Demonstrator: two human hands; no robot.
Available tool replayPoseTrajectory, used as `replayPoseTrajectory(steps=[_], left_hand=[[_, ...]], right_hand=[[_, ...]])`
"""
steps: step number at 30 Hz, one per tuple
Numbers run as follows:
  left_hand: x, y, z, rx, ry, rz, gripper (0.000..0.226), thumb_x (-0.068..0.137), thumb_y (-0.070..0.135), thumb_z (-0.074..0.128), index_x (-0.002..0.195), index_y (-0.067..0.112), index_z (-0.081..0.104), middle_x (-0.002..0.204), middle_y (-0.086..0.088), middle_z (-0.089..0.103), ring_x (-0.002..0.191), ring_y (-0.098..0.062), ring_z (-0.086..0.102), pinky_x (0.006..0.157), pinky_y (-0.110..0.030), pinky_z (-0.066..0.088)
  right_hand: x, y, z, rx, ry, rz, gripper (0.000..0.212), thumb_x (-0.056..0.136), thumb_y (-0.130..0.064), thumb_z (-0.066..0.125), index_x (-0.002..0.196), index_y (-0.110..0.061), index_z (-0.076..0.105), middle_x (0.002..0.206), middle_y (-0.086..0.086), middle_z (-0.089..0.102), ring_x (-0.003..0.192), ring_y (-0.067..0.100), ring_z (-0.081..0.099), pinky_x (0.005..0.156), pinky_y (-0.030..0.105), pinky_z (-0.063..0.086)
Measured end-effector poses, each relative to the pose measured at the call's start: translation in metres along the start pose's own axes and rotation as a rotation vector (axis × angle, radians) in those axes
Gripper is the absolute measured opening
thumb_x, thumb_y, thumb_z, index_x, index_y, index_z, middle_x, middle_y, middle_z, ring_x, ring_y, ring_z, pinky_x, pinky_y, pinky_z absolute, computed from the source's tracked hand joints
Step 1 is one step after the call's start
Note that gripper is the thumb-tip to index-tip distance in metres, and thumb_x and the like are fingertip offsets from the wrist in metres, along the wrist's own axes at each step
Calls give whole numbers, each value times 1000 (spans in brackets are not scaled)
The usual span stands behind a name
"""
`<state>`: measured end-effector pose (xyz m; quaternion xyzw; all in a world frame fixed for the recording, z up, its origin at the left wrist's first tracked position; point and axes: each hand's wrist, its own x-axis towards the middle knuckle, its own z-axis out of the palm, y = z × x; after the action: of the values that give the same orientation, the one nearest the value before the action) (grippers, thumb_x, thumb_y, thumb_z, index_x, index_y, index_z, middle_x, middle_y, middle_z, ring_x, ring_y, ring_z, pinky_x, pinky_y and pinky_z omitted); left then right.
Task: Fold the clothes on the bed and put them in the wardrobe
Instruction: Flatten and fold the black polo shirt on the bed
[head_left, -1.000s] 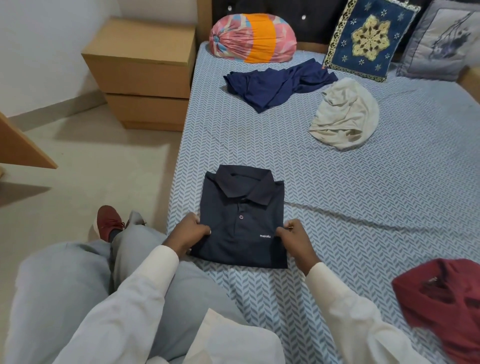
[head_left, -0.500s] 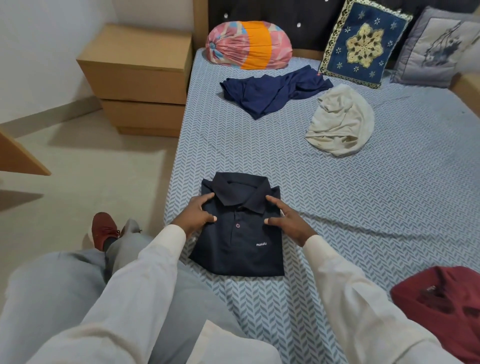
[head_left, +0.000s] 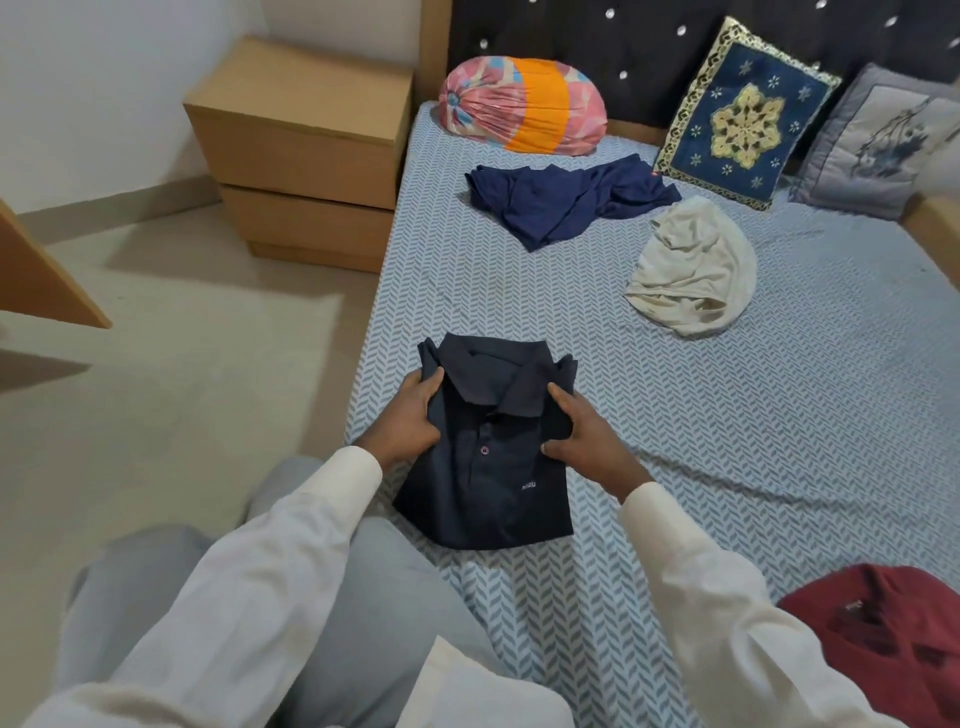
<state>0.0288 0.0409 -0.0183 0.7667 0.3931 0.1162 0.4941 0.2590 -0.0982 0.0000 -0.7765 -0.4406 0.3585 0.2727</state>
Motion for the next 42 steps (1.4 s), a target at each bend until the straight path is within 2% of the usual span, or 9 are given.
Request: replayPoseTrajectory(steps=[5, 10, 18, 24, 29, 32, 35, 39, 42], left_hand=[[4, -4, -54, -1, 50, 97, 93, 75, -10, 55, 155, 23, 20, 154, -4, 21, 139, -17, 32, 112, -25, 32], [-1, -10, -130, -21, 81, 83, 91, 77, -9, 52, 156, 22, 18, 160, -2, 11, 143, -22, 31, 113, -35, 36], [-86, 52, -264, 181, 128, 15, 92, 84, -3, 55, 156, 28, 8, 163, 5, -3, 142, -24, 32, 101, -34, 46], [-156, 135, -373, 228, 299, -68, 94, 91, 4, 56, 154, 38, -5, 162, 3, -6, 144, -23, 28, 92, -25, 45], [-192, 166, -460, 191, 411, -189, 97, 93, 9, 60, 152, 42, -9, 162, 9, -13, 140, -21, 38, 96, -25, 45], [-209, 162, -517, 144, 479, -240, 101, 92, 8, 60, 149, 48, -14, 161, 10, -16, 141, -21, 36, 98, -26, 42], [-225, 142, -576, 104, 563, -286, 100, 91, 6, 60, 152, 44, -9, 162, 8, -16, 145, -18, 27, 101, -25, 38], [-239, 110, -639, 112, 679, -331, 102, 88, 7, 63, 153, 41, -7, 161, 12, -13, 134, -19, 42, 94, -20, 40], [-253, 89, -684, 106, 746, -337, 105, 86, 5, 65, 153, 41, -8, 161, 10, -13, 139, -31, 36, 105, -32, 42]], right_hand=[[15, -53, 10, -115, 38, -58, 87, 83, -2, 70, 155, -24, 26, 151, -7, 31, 130, 12, 44, 85, 5, 42], [38, -130, 35, -243, 133, -165, 89, 79, 3, 71, 155, -16, 27, 156, 5, 28, 138, 19, 37, 100, 15, 31], [-11, -282, 58, -308, 135, -271, 92, 84, -1, 69, 157, -21, 17, 161, -2, 17, 132, -3, 30, 98, 20, 38], [-28, -433, 31, -252, 62, -382, 87, 86, -6, 69, 156, -26, 22, 161, -6, 20, 146, 12, 26, 111, 28, 35], [-8, -540, 29, -240, -52, -495, 87, 88, -3, 64, 155, -33, 18, 162, -11, 17, 142, 1, 25, 103, 9, 33], [18, -600, 48, -255, -140, -566, 89, 87, -1, 59, 155, -37, 16, 163, -11, 12, 147, 8, 19, 105, 14, 36], [45, -665, 84, -279, -209, -648, 87, 87, 2, 57, 156, -33, 17, 163, -7, 13, 147, 2, 8, 105, 0, 19], [73, -737, 136, -255, -284, -748, 87, 87, 2, 58, 156, -32, 17, 163, -8, 13, 148, 18, 23, 114, 35, 37], [90, -789, 178, -273, -301, -834, 87, 85, 3, 58, 156, -29, 19, 164, -7, 13, 143, 18, 31, 105, 20, 35]])
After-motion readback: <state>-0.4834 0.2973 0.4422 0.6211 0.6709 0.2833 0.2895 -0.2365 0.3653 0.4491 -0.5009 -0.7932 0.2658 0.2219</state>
